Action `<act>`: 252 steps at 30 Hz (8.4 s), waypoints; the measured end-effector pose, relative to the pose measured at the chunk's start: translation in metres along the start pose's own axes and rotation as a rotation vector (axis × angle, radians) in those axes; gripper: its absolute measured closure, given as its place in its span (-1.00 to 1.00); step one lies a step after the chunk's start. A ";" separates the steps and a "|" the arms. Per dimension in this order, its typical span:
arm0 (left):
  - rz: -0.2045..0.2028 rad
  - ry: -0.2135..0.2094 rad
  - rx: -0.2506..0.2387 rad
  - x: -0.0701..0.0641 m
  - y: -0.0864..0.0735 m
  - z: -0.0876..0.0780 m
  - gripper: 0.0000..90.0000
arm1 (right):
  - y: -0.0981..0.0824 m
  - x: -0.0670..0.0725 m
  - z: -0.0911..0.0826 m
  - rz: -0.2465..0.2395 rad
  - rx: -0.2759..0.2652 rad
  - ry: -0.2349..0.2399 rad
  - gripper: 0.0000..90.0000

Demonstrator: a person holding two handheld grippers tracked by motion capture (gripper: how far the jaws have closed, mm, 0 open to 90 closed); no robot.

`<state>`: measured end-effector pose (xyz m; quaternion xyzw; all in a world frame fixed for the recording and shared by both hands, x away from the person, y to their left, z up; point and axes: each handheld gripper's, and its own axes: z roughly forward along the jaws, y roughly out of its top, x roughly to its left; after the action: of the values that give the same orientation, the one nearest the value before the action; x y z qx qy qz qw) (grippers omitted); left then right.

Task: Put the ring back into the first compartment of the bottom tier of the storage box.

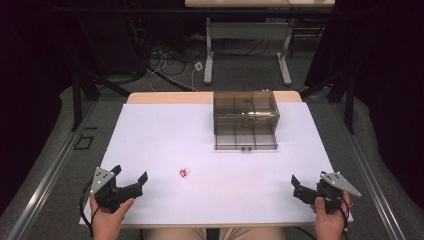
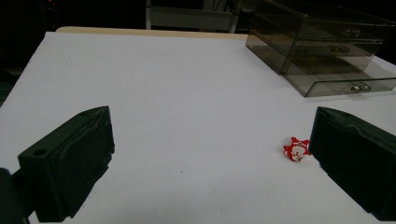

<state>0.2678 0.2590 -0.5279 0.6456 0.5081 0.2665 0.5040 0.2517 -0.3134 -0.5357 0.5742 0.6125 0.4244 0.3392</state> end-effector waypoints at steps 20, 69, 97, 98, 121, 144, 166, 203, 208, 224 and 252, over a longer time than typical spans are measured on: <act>0.010 -0.034 0.031 -0.015 0.000 0.010 -0.99 | -0.006 0.000 0.005 0.007 -0.010 -0.024 -1.00; 0.073 -0.112 0.150 -0.068 0.017 0.064 -0.58 | -0.010 0.003 0.010 -0.001 0.037 -0.007 -1.00; 0.061 -0.148 0.269 -0.069 -0.002 0.095 -0.31 | -0.010 0.001 0.010 -0.004 0.081 0.009 -1.00; 0.067 -0.148 0.274 -0.069 -0.003 0.095 -0.30 | -0.010 0.001 0.010 -0.003 0.073 0.006 -1.00; 0.130 -0.129 0.344 -0.075 -0.011 0.105 -0.10 | -0.011 -0.001 0.011 0.002 0.082 0.014 -1.00; 0.247 -0.133 0.376 -0.083 -0.014 0.107 0.13 | -0.011 -0.002 0.012 0.014 0.091 0.011 -1.00; 0.244 -0.129 0.401 -0.084 -0.016 0.109 0.32 | -0.011 -0.002 0.012 0.014 0.092 0.019 -1.00; 0.219 -0.117 0.409 -0.083 -0.014 0.108 0.49 | -0.011 -0.002 0.012 0.016 0.097 0.017 -1.00; 0.194 -0.106 0.407 -0.082 -0.014 0.107 0.49 | -0.011 -0.003 0.012 0.015 0.098 0.018 -1.00; 0.136 -0.073 0.402 -0.076 -0.006 0.103 0.48 | -0.011 -0.003 0.012 0.018 0.097 0.021 -1.00; 0.096 -0.038 0.387 -0.070 0.022 0.103 0.49 | -0.011 -0.003 0.012 0.032 0.105 0.016 -1.00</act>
<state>0.3405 0.1555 -0.5319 0.7586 0.5090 0.1755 0.3669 0.2580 -0.3147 -0.5506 0.5973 0.6274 0.4016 0.2971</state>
